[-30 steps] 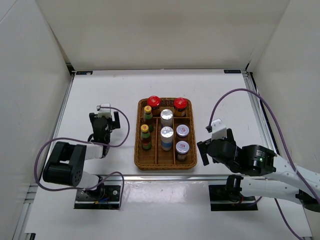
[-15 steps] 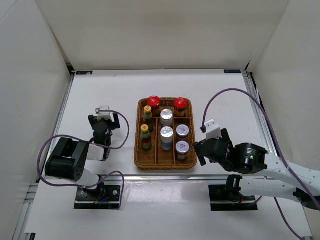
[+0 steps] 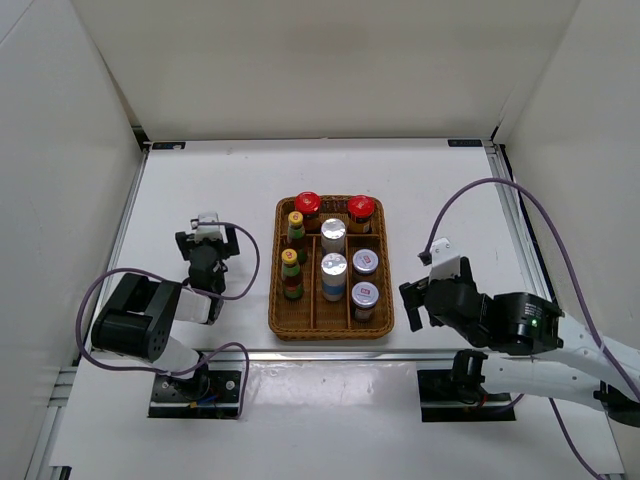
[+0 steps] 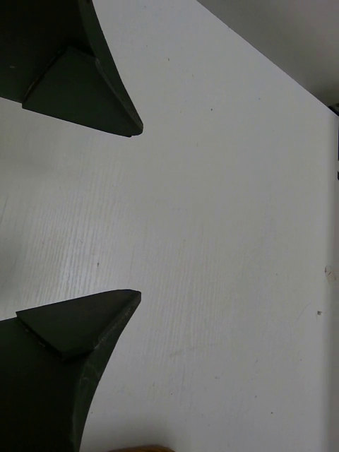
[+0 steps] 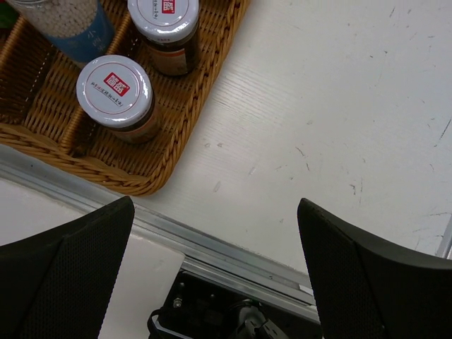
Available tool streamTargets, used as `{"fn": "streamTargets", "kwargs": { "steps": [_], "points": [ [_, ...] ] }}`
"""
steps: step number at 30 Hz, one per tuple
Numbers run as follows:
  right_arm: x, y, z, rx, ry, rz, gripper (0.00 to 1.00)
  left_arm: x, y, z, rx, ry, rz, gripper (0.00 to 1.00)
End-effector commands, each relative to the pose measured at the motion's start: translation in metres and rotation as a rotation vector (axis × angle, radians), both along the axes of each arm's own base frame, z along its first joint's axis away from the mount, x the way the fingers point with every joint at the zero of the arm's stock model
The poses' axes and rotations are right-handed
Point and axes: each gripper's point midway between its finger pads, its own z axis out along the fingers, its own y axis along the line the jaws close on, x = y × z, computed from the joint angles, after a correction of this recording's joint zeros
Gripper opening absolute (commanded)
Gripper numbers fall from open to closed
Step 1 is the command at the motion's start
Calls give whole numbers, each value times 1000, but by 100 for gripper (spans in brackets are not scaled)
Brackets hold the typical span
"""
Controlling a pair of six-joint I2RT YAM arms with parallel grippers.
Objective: Organize the condiment bottles
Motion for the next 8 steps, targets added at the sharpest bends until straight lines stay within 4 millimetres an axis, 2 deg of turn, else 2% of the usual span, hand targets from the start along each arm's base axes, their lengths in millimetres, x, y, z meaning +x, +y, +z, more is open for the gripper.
{"fn": "streamTargets", "kwargs": {
  "steps": [1, 8],
  "points": [
    [1, 2, 6, 26, -14, 11, 99, -1, 3, 5, -1, -26, 19, 100],
    [8, 1, 6, -8, -25, -25, 99, -1, 3, 5, -1, -26, 19, 100]
  ]
}}
